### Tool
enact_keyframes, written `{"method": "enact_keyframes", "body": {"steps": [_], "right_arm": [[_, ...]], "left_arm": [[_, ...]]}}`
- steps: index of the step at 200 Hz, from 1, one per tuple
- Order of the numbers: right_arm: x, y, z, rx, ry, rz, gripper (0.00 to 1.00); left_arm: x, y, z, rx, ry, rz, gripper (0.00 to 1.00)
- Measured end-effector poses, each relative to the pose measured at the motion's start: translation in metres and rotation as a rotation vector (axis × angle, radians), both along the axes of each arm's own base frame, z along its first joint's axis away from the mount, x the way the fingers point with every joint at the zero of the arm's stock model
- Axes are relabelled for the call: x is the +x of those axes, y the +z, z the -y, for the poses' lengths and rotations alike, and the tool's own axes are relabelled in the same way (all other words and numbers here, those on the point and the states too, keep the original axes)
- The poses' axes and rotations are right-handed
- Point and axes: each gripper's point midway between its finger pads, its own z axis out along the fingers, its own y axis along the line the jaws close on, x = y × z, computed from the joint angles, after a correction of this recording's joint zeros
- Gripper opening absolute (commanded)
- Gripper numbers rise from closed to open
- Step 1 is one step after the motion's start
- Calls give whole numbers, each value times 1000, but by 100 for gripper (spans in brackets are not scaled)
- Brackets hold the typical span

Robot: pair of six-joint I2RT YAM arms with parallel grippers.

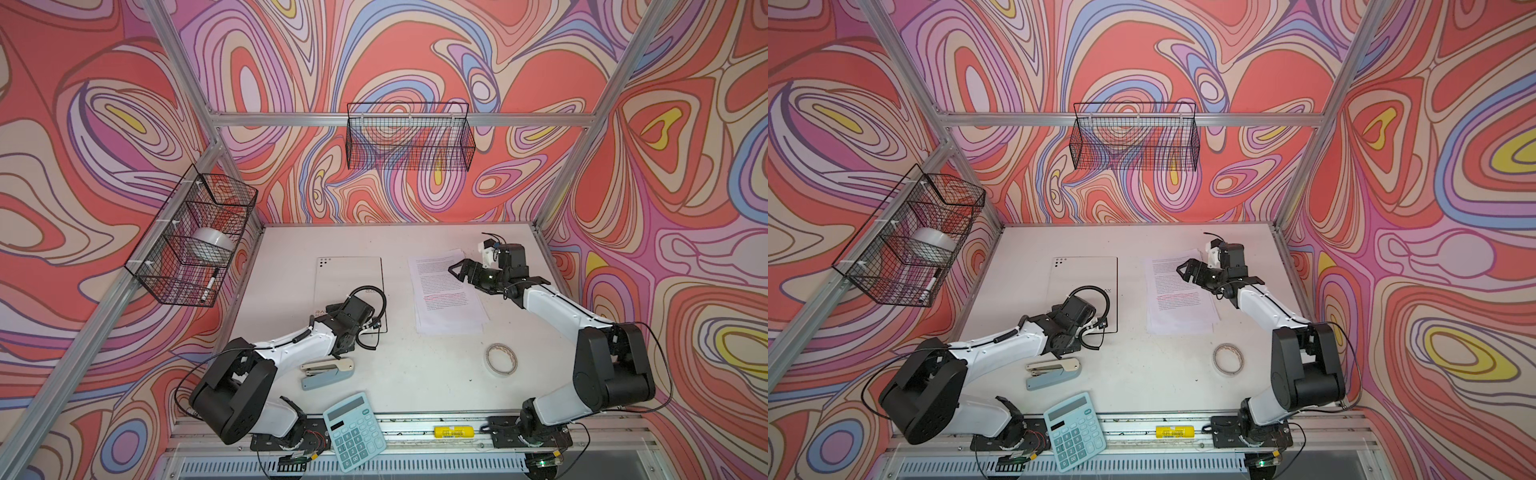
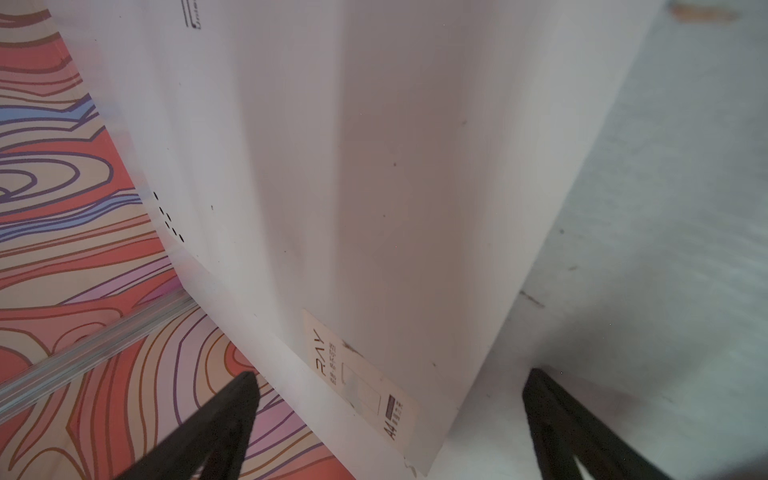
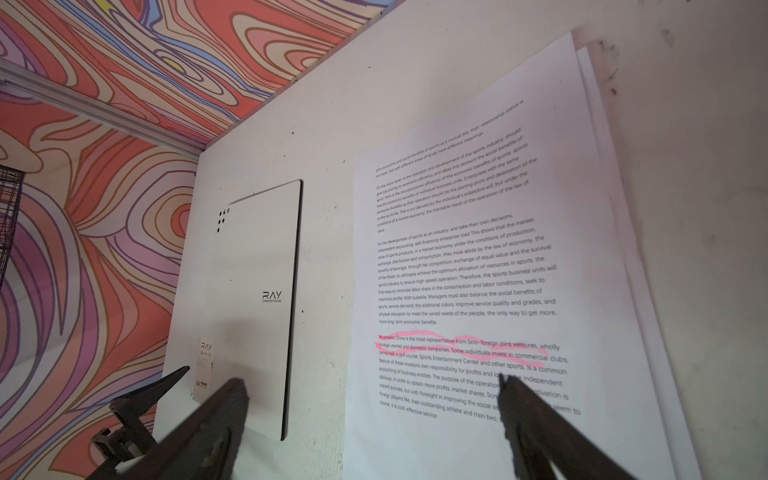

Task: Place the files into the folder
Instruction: 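Move the left gripper to the white folder's edge while the right gripper approaches it, then grasp the white folder's cover edge with the left gripper while the right gripper reaches over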

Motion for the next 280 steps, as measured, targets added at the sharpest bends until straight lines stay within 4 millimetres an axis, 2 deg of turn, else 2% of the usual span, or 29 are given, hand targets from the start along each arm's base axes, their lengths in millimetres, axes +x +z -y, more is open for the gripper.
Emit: {"method": "enact_keyframes", "body": {"steps": [73,129,161,232,280], "right_arm": [[0,-9,-11,8,33,-26,99],[4,1,-20,18,59,-4,98],[3,-3,-27,21,77,-14,98],[-1,-14,-52,54,162,-55,99],[-7,-14,-79,92,257,-66,99]], "left_arm": [[14,1,1,-12,17,101,100],[21,4,0,-25,35,169,100],[27,9,-1,-32,51,219,100],[35,20,-3,-45,91,295,100],[39,26,-6,-51,126,348,100]]}}
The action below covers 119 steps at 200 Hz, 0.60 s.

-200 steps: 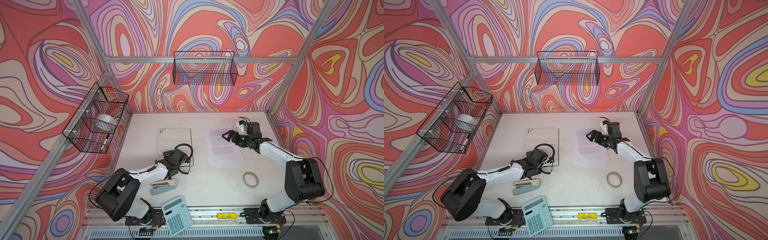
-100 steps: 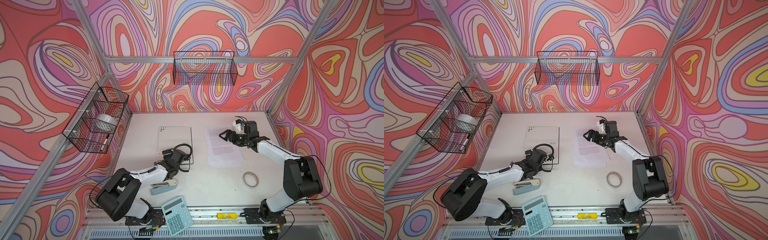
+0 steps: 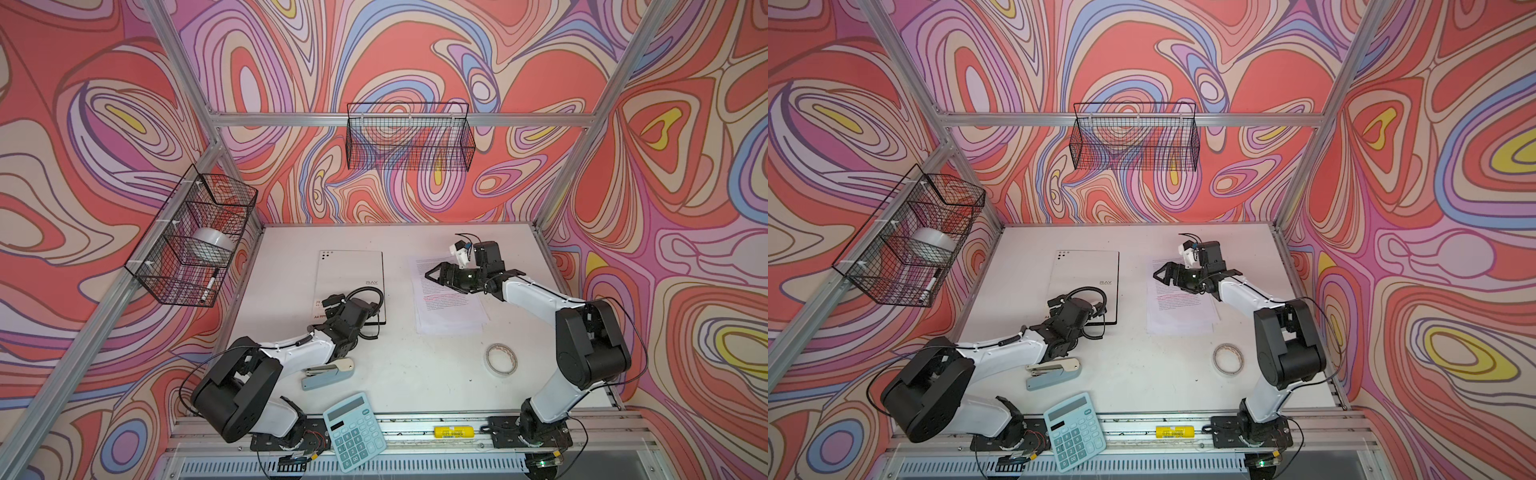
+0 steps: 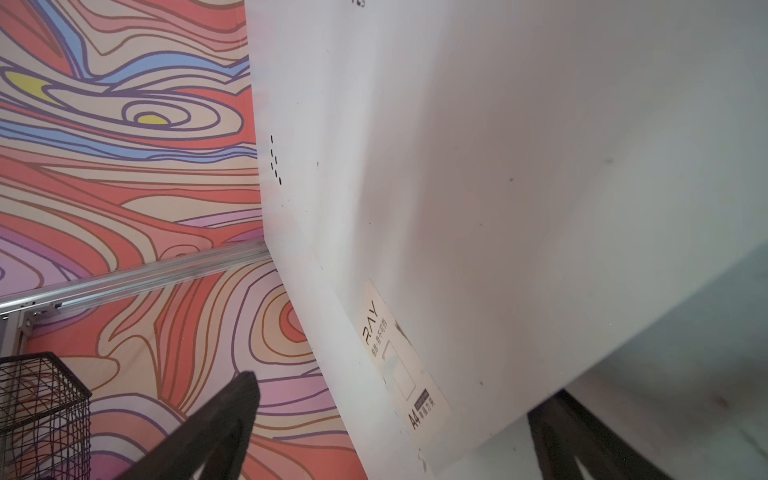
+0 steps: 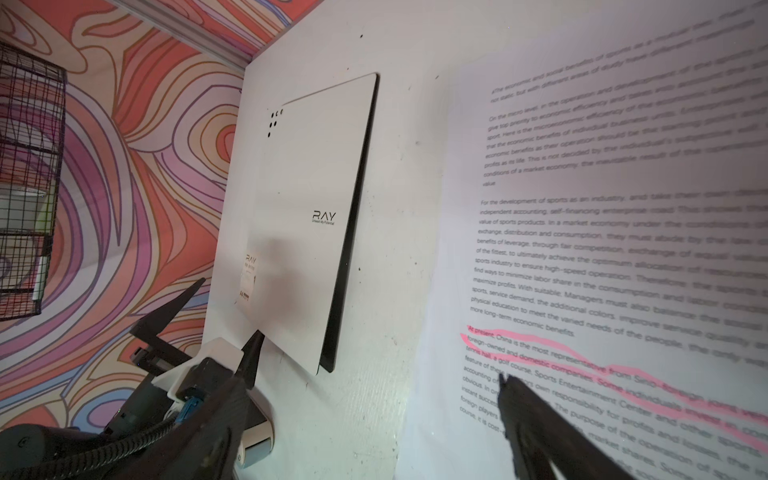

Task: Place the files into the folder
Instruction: 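Grasp the white folder's cover edge with the left gripper while the right gripper reaches over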

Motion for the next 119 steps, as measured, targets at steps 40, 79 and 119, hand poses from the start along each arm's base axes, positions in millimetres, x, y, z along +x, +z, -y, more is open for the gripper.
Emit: {"method": "enact_keyframes", "body": {"steps": [40,79,119], "right_arm": [[-10,-9,-24,31,82,-31,99],[-17,-27,-48,60,141,-75,99],[-25,-37,-74,110,192,-108,99]], "left_arm": [[5,9,-2,-10,28,54,100],[8,14,-3,-25,51,88,100],[9,16,-4,-33,63,101,100]]}}
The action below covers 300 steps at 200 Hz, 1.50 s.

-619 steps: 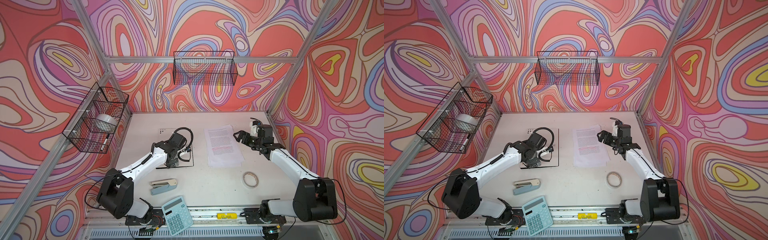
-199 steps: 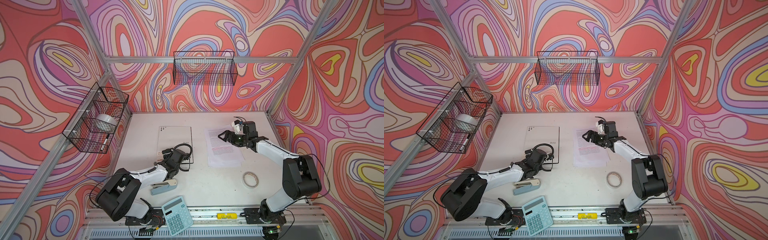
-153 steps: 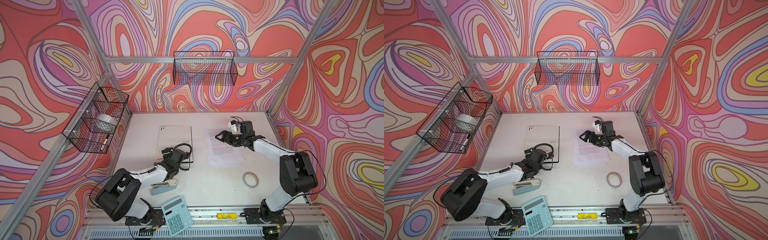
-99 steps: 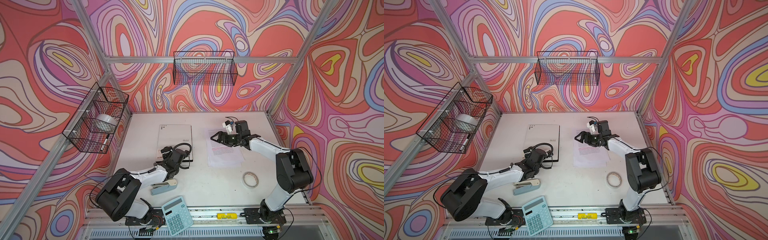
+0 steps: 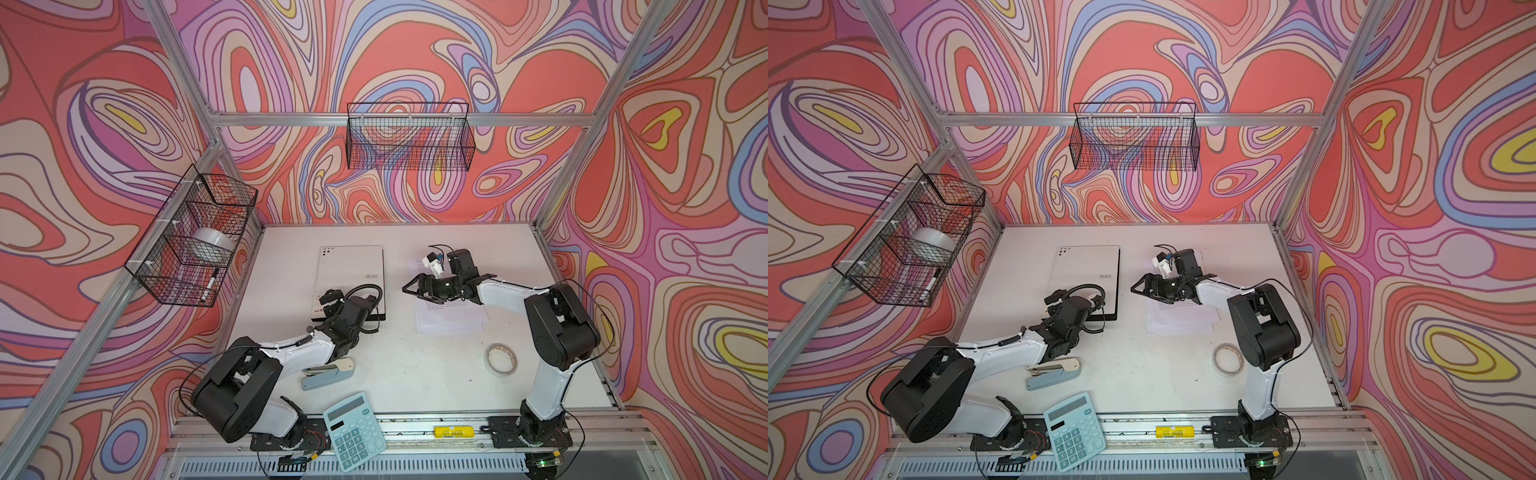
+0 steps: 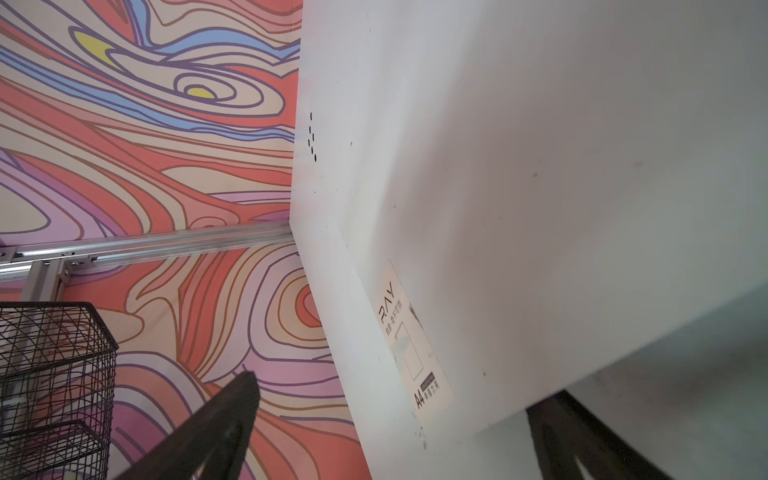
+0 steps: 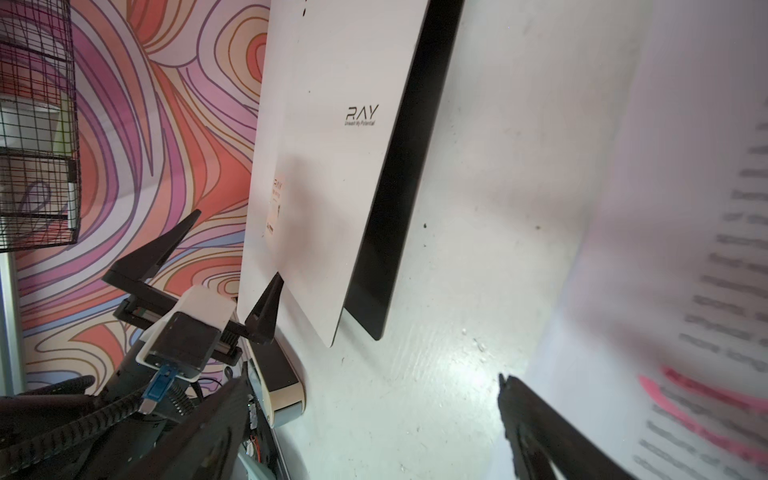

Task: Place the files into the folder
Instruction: 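Grasp the white folder's cover edge with the left gripper while the right gripper reaches over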

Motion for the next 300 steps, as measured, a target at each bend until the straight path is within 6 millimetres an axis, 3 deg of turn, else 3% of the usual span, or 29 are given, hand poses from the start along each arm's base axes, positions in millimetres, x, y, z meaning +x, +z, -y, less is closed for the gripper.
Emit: {"method": "enact_keyframes", "body": {"steps": [85,150,207,244,300], "right_arm": [[8,-10,-55,112,75,-36,99],[10,-28,-85,199,102,-103,99],[24,-2,-102,328,118,-81,98],[27,1,-106,400,114,-109,98],[30,14,-110,431,124,-107,99]], "left_arm": [[0,2,-2,-14,24,16,100],[0,2,-2,-39,38,25,100],[-1,0,-3,-55,50,24,100],[-10,-6,-6,-59,58,-30,100],[-20,30,-3,-164,66,-53,100]]}}
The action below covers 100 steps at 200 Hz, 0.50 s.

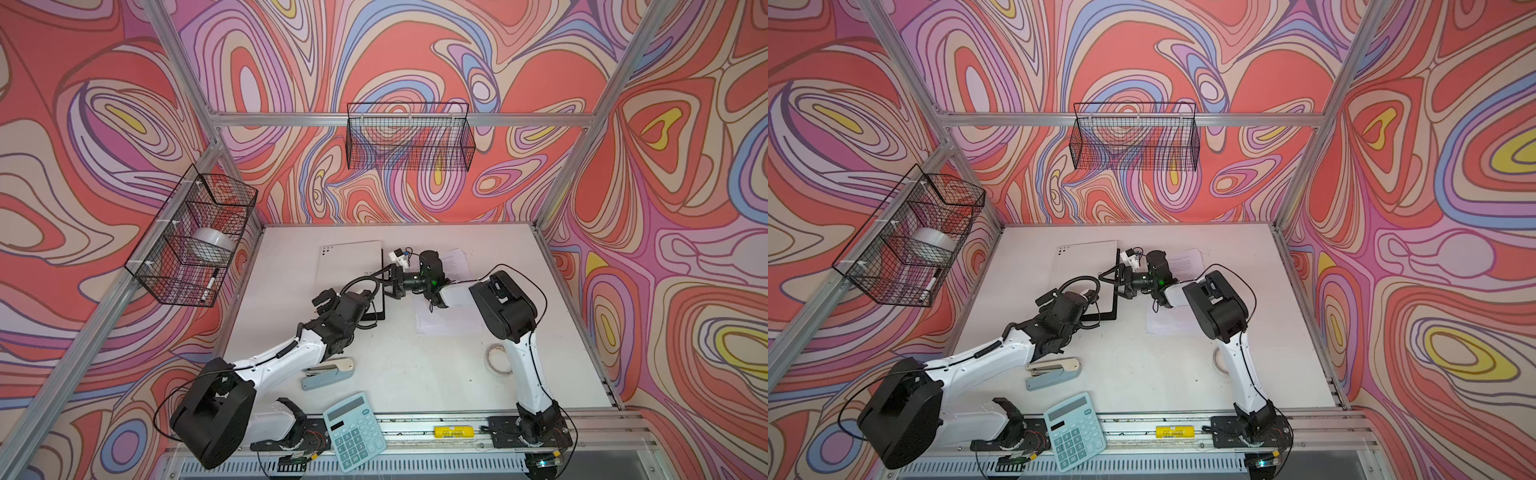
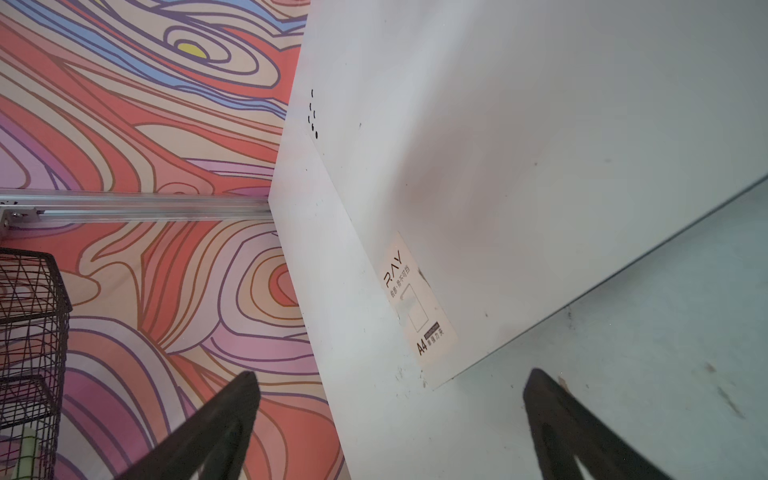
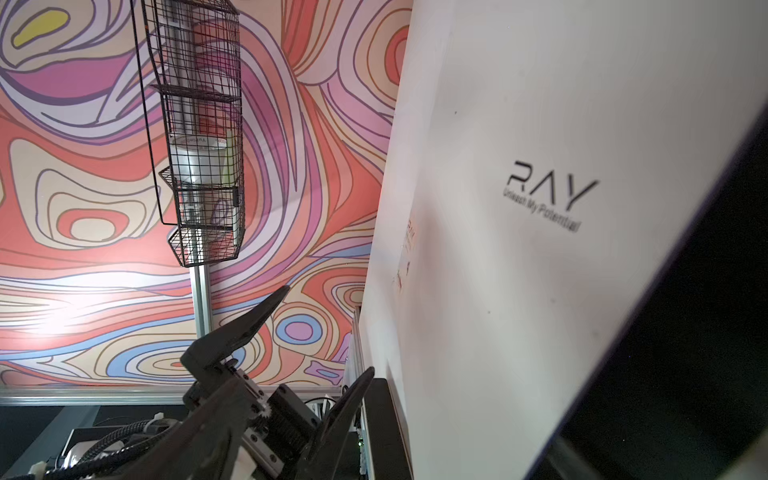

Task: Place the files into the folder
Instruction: 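Grasp the white folder's cover edge with the left gripper while the right gripper reaches over, then lift the folder cover upright with the left gripper while the right holds the back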

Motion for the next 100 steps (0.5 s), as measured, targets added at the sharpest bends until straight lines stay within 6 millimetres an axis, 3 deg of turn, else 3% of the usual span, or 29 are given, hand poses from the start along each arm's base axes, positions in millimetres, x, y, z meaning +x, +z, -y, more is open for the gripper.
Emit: {"method": "enact_keyframes", "body": {"steps": [31,52,84,100], "right_arm": [[0,1,0,0,0,-8,99],[0,1,-1,-1,1,-11,98],[-2,2,-3,-7,1,-19,99],[-3,7,-6,-8,-1,-15,98]], "left_arm": [[-3,14,4,-68,14,-71,100],[0,32,-5,-159,59,-94,100],[21,79,-30,-330,177,-68,100],[38,106,-29,-410,204,-44,100]]}}
